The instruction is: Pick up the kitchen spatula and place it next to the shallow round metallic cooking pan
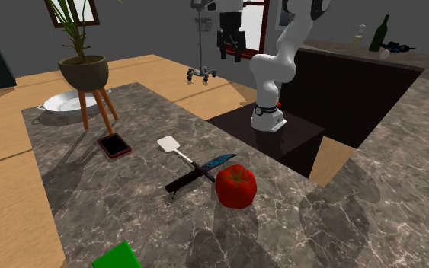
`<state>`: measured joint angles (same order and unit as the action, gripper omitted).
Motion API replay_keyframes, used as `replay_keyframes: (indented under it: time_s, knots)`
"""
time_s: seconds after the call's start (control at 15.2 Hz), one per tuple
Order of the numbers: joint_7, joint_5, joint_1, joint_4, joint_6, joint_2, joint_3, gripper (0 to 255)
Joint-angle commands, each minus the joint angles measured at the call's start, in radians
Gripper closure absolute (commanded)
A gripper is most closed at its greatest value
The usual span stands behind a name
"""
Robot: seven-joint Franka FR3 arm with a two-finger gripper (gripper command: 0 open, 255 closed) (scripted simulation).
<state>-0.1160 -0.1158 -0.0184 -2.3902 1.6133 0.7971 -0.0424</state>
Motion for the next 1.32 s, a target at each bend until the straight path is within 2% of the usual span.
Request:
replay_keyframes:
  time_s: [0.0, 0.33, 0.66, 0.99, 1.25]
  knots:
    - [0.0, 0.0, 0.0, 0.0, 0.0, 0.0, 0.0, 0]
    - [-0.273, -0.079, -0.037, -0.006, 0.119, -0.104, -0.136, 0]
    - [-0.541, -0.122, -0.086, 0.037, 0.24, -0.256, -0.264, 0]
    - [-0.817, -0.11, -0.145, 0.12, 0.351, -0.445, -0.376, 0]
    - [-1.048, -0.052, -0.189, 0.211, 0.425, -0.614, -0.444, 0]
